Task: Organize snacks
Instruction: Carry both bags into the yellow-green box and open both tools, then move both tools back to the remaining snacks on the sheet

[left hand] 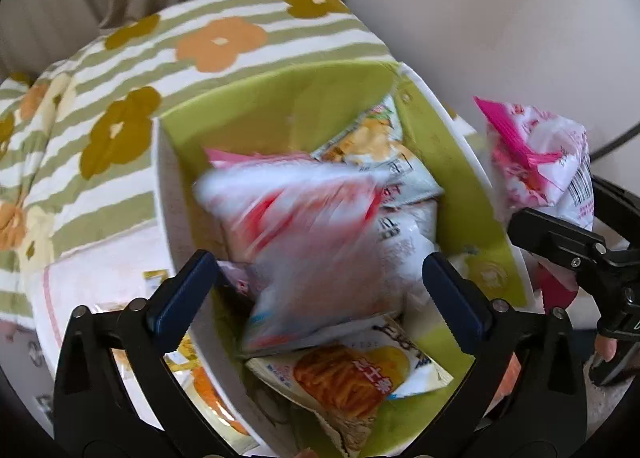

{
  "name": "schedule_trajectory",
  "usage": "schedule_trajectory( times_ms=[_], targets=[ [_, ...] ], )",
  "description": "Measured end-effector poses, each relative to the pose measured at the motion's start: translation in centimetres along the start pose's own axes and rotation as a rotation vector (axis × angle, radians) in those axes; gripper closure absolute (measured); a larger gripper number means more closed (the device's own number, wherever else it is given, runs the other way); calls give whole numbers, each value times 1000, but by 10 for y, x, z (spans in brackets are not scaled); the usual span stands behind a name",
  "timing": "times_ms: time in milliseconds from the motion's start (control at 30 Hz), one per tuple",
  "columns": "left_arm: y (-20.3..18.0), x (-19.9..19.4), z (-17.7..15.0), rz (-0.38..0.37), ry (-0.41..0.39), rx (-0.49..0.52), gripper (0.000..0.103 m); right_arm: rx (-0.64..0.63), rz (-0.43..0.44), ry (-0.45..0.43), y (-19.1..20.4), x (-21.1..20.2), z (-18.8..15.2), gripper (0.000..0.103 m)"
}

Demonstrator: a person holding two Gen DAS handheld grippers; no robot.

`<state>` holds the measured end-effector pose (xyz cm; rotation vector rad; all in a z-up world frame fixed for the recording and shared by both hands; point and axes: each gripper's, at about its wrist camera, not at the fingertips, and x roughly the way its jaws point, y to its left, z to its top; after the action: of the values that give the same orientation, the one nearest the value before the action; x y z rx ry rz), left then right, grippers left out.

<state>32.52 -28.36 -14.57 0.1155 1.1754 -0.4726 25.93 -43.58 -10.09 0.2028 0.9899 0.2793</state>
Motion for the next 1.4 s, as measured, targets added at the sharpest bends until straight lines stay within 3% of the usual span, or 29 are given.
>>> schedule_trajectory(
  times_ms=[400, 533, 633, 667, 700, 1000, 1400],
  targets=[
    [35, -47, -31, 90, -117, -96, 1, 24, -19, 21, 6, 3, -14, 48],
    [39, -56, -39, 67, -127, -104, 1, 39, -34, 40, 8, 11, -17, 41],
    [42, -61, -44, 64, -135, -110, 1, 43, -38, 28, 9, 11, -19, 19],
    [42, -63, -47, 65, -138, -111, 1, 43, -41, 19, 10, 10, -20, 8],
    [43, -65, -50, 63, -140, -111, 1, 42, -49, 8, 11, 8, -22, 5],
    [43, -85, -78, 80, -176, -102, 1, 29, -101, -29, 24, -17, -51, 3],
    [49, -134, -117, 183, -242, -125, 1, -96, -64, -131, 71, -52, -51, 3]
  ],
)
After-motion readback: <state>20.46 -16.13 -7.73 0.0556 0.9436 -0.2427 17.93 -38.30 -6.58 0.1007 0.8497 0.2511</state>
